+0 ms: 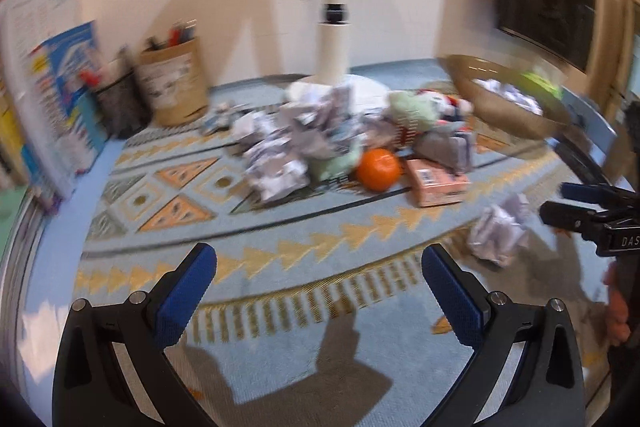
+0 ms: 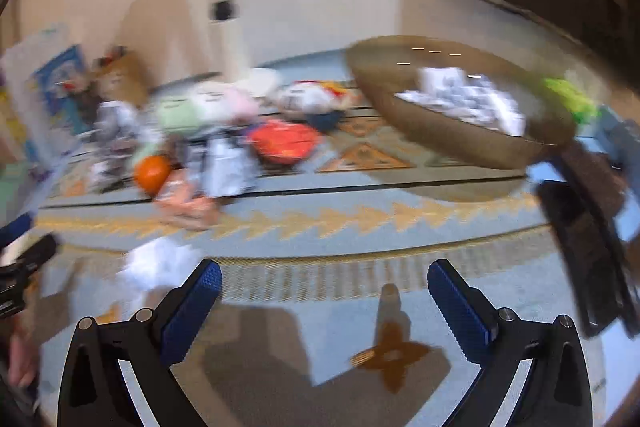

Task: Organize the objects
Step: 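Grasp a paper ball with left gripper while right grasps another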

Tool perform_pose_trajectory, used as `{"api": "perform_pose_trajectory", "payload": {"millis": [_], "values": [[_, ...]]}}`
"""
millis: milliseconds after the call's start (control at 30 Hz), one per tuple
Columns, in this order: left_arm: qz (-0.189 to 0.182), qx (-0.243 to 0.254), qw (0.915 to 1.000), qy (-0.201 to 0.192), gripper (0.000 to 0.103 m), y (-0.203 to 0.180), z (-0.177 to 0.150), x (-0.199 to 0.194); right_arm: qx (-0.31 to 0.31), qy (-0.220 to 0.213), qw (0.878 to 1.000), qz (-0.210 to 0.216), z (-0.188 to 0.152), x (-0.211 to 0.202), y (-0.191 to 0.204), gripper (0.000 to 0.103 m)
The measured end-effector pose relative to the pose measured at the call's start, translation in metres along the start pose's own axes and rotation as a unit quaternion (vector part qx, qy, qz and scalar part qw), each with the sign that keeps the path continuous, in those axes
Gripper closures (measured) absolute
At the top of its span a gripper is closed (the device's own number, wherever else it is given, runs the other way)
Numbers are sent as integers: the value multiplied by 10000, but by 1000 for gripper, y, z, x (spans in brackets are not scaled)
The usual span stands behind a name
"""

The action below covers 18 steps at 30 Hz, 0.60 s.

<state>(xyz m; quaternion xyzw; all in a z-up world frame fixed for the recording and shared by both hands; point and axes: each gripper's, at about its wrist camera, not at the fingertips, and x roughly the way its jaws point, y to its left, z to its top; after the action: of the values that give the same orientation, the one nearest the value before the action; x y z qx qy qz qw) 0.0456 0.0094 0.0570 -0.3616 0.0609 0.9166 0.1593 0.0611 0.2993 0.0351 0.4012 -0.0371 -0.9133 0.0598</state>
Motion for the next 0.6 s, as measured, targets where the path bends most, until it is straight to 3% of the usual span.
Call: {"api": "perform_pose_trajectory", "payload": {"millis": [67, 133, 233, 300, 433, 567, 600], "values": [[-299, 81, 9993, 186, 1, 1, 10, 7, 137, 96, 9983, 555, 0, -3, 5, 0], [-273, 96, 9994, 204, 1, 4, 18, 14, 103, 165, 9966, 802, 0, -5, 19, 0], [159, 310, 9993, 146, 1, 16, 27, 27, -190, 304, 9969, 698, -2, 1, 48, 0], [611, 583, 9957, 370, 1, 29, 28, 43, -428, 435, 9965, 569, -5, 8, 63, 0], [323, 509, 9963, 617, 1, 46, 36, 62, -823, 660, 9935, 424, -9, 25, 81, 0], [628, 979, 9928, 280, 1, 29, 49, 78, -642, 760, 9936, 539, -6, 40, 77, 0], [647, 1089, 9916, 276, 7, 25, 51, 83, -543, 821, 9935, 573, -4, 44, 75, 4]]}}
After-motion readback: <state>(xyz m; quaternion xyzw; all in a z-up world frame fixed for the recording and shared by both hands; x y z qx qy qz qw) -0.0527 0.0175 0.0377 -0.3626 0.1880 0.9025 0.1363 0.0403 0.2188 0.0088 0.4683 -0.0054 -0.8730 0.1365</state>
